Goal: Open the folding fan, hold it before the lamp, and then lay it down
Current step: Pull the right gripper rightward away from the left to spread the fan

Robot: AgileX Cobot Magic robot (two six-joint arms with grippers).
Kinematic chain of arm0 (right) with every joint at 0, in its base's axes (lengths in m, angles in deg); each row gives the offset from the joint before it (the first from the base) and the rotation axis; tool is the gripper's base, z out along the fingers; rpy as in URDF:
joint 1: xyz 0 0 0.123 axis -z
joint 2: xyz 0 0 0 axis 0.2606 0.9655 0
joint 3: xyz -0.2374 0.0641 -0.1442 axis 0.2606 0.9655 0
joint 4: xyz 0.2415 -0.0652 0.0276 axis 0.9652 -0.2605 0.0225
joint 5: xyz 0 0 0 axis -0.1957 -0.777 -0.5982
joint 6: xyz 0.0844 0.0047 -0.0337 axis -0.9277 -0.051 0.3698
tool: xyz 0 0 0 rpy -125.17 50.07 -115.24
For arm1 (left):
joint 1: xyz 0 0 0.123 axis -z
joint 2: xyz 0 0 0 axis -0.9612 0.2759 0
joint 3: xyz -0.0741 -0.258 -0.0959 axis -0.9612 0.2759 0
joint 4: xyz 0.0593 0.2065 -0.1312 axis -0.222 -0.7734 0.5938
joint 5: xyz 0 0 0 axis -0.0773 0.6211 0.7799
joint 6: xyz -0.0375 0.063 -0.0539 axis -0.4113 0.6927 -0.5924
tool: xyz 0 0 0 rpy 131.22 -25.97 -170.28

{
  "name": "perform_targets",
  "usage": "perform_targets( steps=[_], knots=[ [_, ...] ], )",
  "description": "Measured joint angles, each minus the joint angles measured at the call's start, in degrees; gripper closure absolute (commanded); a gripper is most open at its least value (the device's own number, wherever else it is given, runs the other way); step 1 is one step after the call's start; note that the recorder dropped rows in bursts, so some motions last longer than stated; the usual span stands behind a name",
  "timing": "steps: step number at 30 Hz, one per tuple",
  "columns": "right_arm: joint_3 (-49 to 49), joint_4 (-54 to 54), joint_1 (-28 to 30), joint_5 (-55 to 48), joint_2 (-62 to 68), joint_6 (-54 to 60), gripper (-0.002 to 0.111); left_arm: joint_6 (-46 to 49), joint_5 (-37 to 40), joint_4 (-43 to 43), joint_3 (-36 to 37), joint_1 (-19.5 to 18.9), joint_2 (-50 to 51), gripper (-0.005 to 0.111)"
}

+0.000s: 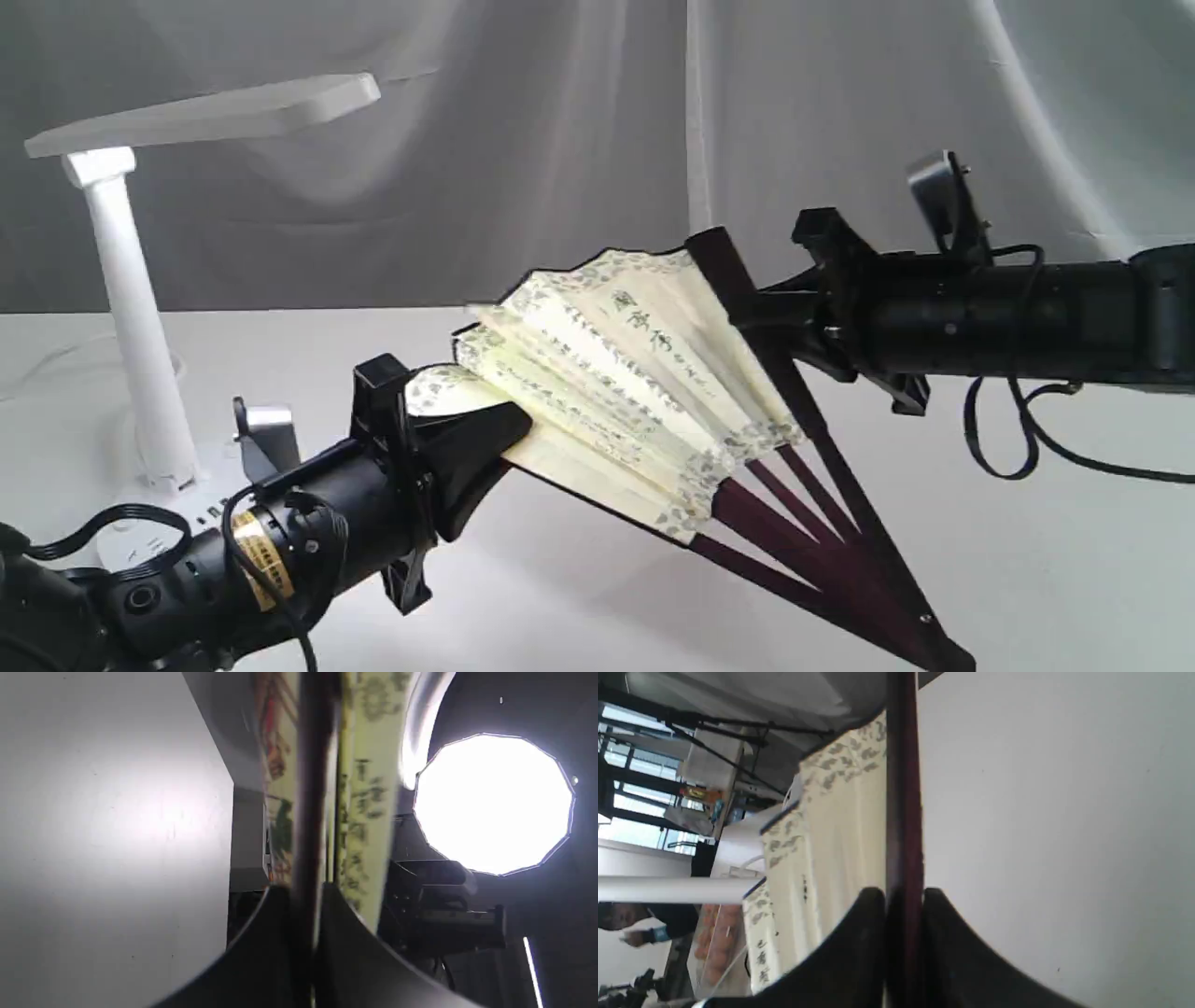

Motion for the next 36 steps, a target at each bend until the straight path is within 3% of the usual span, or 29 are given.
perform_targets(
  steps=[36],
  knots=[
    [0.00, 0.11, 22.62, -11.42, 0.00, -0.88, 0.108, -0.33, -0.79, 13.52, 2.04, 0.32, 0.00, 0.107]
  ],
)
